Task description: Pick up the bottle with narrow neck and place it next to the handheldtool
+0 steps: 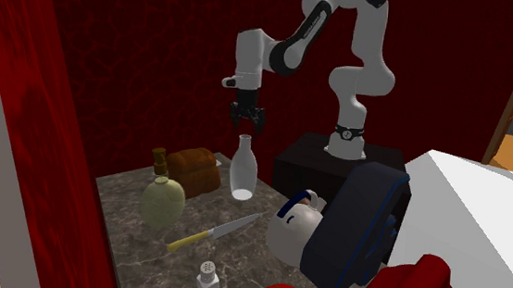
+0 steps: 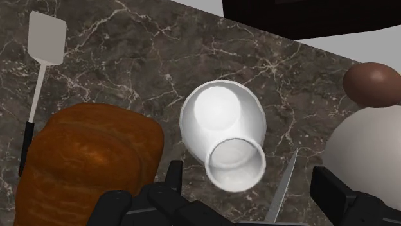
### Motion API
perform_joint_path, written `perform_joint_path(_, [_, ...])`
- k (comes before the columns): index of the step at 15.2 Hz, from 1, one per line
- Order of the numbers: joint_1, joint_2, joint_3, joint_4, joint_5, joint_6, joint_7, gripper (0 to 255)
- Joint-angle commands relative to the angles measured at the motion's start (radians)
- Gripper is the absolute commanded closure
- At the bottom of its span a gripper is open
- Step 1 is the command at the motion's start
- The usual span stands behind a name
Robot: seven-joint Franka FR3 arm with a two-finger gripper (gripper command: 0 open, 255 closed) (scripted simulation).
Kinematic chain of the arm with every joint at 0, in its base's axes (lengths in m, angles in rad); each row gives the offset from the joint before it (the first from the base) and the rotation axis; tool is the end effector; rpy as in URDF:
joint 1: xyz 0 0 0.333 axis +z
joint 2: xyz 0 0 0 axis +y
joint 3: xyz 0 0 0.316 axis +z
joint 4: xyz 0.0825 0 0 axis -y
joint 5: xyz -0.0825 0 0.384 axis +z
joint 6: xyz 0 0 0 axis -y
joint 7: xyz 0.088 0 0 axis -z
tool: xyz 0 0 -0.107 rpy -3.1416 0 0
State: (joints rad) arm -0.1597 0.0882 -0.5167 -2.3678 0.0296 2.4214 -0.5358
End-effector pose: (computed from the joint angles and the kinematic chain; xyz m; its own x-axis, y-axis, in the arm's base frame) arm 0.3908 -0.3148 0.2913 0.9864 -0.1613 -0.0317 -0.1610 -0.9869 0.0097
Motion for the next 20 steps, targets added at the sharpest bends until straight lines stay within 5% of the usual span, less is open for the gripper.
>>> perform_joint_path(1, [-0.01, 0.05, 0.004, 0.012, 0.043, 0.028, -0.039, 0])
perform_joint_path(8, [-0.028, 0.132, 0.029, 0.0, 0.113, 0.111, -0.088, 0])
perform_joint_path(15, [-0.028, 0.132, 0.029, 0.0, 0.113, 0.11, -0.088, 0])
perform_joint_path(16, [-0.028, 0.132, 0.029, 0.0, 0.113, 0.11, -0.088, 255])
perform_joint_path(20, [-0.028, 0.132, 0.029, 0.0, 0.113, 0.11, -0.088, 255])
